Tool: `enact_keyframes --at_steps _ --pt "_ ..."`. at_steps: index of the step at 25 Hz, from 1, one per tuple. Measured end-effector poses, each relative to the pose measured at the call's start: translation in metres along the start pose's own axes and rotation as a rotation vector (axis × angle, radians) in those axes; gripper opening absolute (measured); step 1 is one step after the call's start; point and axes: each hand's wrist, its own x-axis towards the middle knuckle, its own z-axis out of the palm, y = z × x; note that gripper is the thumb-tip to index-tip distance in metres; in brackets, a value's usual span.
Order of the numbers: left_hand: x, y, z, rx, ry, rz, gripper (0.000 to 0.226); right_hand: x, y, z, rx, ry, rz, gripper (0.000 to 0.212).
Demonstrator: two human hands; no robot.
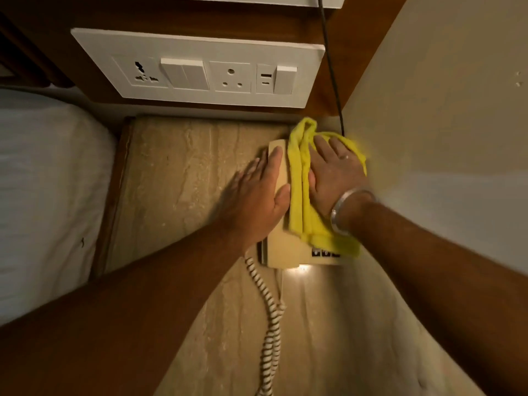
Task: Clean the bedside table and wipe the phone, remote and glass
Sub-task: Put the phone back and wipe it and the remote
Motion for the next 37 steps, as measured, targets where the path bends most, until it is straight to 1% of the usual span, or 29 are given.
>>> enact_keyframes --at_steps 1,2,3,5,6,7,8,9,10,11,14,17,19,21,22,24,26,27,28,29,30,32,33,34,35,36,37 --pt "0.003 0.001 0.001 0.009 0.016 -0.012 0.069 0.004 -0.003 0.001 0.011 -0.012 0.055 0.059" --pt "0.004 0.001 0.0 0.016 0.016 -0.023 0.068 -0.007 -0.008 0.005 0.024 0.012 0.068 0.054" --pt "0.003 0.001 -0.002 0.024 0.001 -0.03 0.068 -0.033 -0.014 0.008 0.057 0.051 0.033 0.049" --pt "0.0 0.005 -0.006 0.044 -0.033 -0.037 0.069 -0.111 -0.016 0.022 0.202 0.118 -0.103 0.038" --pt "-0.001 0.007 -0.007 0.061 -0.034 -0.038 0.07 -0.145 -0.014 0.023 0.298 0.123 -0.15 0.039" --pt "-0.001 0.009 -0.009 0.087 -0.038 -0.043 0.07 -0.165 -0.013 0.019 0.443 0.086 -0.124 0.043" --pt "-0.002 0.011 -0.013 0.11 -0.06 -0.057 0.071 -0.175 -0.016 0.011 0.63 0.055 -0.015 0.046" --pt "-0.006 0.012 -0.02 0.122 -0.099 -0.079 0.072 -0.177 -0.024 -0.003 0.832 0.038 0.16 0.042" --pt "-0.011 0.014 -0.03 0.124 -0.151 -0.113 0.074 -0.174 -0.032 -0.015 1.002 0.053 0.299 0.034" --pt "-0.023 0.013 -0.045 0.122 -0.196 -0.153 0.077 -0.172 -0.046 -0.032 1.111 0.061 0.368 0.03" --pt "-0.091 -0.016 -0.111 0.183 -0.251 -0.217 0.081 -0.173 -0.108 -0.094 1.228 0.02 0.305 0.025" --pt "-0.184 -0.085 -0.185 0.426 -0.252 -0.304 0.077 -0.169 -0.188 -0.14 1.339 0.02 0.304 0.025" --pt "-0.233 -0.138 -0.219 0.564 -0.339 -0.441 0.074 -0.168 -0.228 -0.151 1.355 -0.01 0.323 0.025" --pt "-0.268 -0.189 -0.234 0.585 -0.482 -0.545 0.071 -0.166 -0.257 -0.145 1.304 -0.04 0.311 0.028" --pt "-0.277 -0.207 -0.233 0.574 -0.536 -0.538 0.068 -0.166 -0.265 -0.139 1.277 -0.045 0.297 0.03" --pt "-0.287 -0.228 -0.227 0.584 -0.576 -0.423 0.061 -0.168 -0.275 -0.128 1.222 -0.045 0.289 0.037" --pt "-0.292 -0.241 -0.225 0.625 -0.597 -0.268 0.046 -0.174 -0.277 -0.125 1.22 -0.048 0.343 0.043" --pt "-0.296 -0.246 -0.226 0.613 -0.598 -0.245 0.038 -0.179 -0.274 -0.126 1.245 -0.063 0.355 0.045" --pt "-0.3 -0.248 -0.229 0.541 -0.559 -0.277 0.033 -0.183 -0.272 -0.133 1.257 -0.065 0.352 0.045" --pt "-0.302 -0.247 -0.227 0.383 -0.462 -0.358 0.032 -0.187 -0.271 -0.142 1.253 -0.059 0.351 0.045" --pt "-0.297 -0.239 -0.224 0.149 -0.323 -0.451 0.031 -0.189 -0.27 -0.152 1.252 -0.037 0.365 0.043" --pt "-0.269 -0.204 -0.213 -0.468 -0.075 -0.606 0.022 -0.185 -0.267 -0.168 1.299 0.036 0.413 0.027" --pt "-0.248 -0.178 -0.206 -0.777 -0.028 -0.667 0.018 -0.178 -0.263 -0.173 1.285 0.078 0.408 0.024" --pt "-0.232 -0.155 -0.199 -1.053 -0.056 -0.735 0.022 -0.168 -0.261 -0.175 1.257 0.1 0.374 0.025" --pt "-0.216 -0.131 -0.191 -1.277 -0.15 -0.782 0.039 -0.157 -0.256 -0.173 1.218 0.117 0.341 0.025" --pt "-0.202 -0.112 -0.181 -1.431 -0.273 -0.803 0.056 -0.145 -0.249 -0.169 1.176 0.117 0.306 0.023" --pt "-0.19 -0.094 -0.17 -1.527 -0.376 -0.797 0.066 -0.132 -0.242 -0.162 1.149 0.094 0.254 0.023"
